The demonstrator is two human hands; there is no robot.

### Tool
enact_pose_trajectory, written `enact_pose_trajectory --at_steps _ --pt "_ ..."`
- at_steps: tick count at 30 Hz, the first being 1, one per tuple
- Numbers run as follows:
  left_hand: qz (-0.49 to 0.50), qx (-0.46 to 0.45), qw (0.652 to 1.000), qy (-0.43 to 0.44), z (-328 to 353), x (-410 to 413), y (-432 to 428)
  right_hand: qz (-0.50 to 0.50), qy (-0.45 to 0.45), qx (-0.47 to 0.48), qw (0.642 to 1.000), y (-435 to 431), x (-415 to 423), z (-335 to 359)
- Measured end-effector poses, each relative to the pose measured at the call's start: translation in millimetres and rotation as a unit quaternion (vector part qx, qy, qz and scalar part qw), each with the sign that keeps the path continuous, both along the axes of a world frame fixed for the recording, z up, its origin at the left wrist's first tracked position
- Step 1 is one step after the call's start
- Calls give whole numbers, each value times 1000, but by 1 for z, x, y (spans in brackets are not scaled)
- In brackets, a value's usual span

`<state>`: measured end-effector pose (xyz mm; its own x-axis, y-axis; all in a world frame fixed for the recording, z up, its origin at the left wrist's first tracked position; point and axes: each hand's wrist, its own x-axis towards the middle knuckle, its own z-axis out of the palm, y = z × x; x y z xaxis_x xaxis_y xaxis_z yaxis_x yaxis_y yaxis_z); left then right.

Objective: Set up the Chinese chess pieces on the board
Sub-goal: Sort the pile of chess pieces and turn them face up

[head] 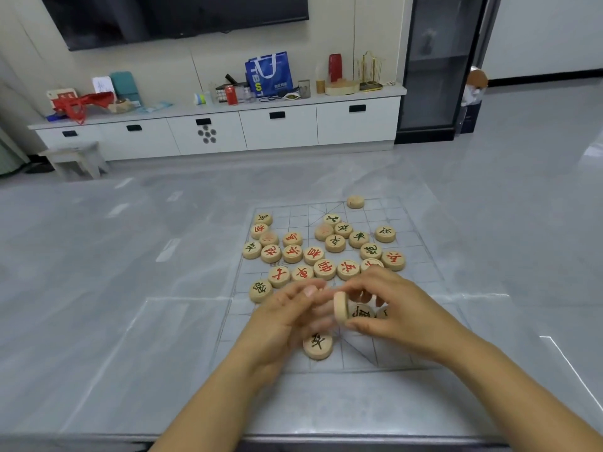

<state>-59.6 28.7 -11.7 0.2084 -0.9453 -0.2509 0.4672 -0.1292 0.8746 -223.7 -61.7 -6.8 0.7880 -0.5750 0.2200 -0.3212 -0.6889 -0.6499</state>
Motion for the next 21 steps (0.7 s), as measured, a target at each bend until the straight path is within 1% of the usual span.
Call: enact_pose_trajectory --at_steps 1,3,4,6,8,9,12,15,18,21 --pt "27 -9 999 -27 1 5 0 -3 22 -4 1000 -2 -4 0" --pt "70 -25 996 -38 6 16 0 -5 76 -19 997 -4 -12 3" --pt "91 -32 993 -62 8 21 1 -10 110 -33 993 -3 -15 4" --pt "142 -44 976 -158 10 29 1 -21 158 -55 986 0 -19 8" --pt "172 -45 953 -245 9 34 1 -18 176 -71 982 5 -20 8" --pt "175 -39 946 -271 8 34 1 -10 186 -81 979 8 -19 6" --pt "165 -8 935 -315 1 34 0 13 205 -91 974 12 -15 -1" --pt "171 -2 906 -387 -4 36 1 14 199 -73 977 12 -12 -1" --pt "195 16 891 -411 -6 44 0 23 198 -77 977 12 -13 -2" --pt "212 44 898 -384 -9 54 -2 26 191 -91 977 12 -13 -3"
